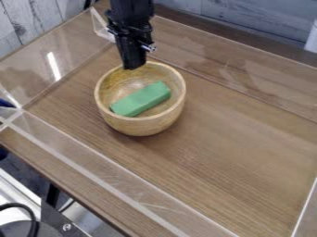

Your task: Put the green block in the brown bowl

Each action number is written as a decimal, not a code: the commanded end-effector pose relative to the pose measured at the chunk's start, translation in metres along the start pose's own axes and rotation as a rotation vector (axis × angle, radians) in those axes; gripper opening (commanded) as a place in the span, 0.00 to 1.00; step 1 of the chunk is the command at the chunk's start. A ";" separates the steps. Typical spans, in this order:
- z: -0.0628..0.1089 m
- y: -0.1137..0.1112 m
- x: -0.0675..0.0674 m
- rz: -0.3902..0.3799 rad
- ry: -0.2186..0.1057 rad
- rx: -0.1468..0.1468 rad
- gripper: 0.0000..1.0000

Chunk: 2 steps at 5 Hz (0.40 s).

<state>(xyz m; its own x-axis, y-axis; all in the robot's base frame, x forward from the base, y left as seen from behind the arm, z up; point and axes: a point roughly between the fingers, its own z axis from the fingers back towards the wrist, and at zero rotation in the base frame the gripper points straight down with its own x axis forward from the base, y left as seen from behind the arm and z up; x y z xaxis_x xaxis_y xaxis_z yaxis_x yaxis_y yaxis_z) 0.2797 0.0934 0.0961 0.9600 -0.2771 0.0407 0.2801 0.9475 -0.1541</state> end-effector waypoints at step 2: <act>0.016 0.002 0.005 -0.009 -0.042 0.027 0.00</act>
<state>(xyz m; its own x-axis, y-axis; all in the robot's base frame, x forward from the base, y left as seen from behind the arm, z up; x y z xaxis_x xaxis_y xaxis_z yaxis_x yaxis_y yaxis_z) 0.2792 0.0921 0.0963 0.9581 -0.2838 0.0390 0.2864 0.9446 -0.1601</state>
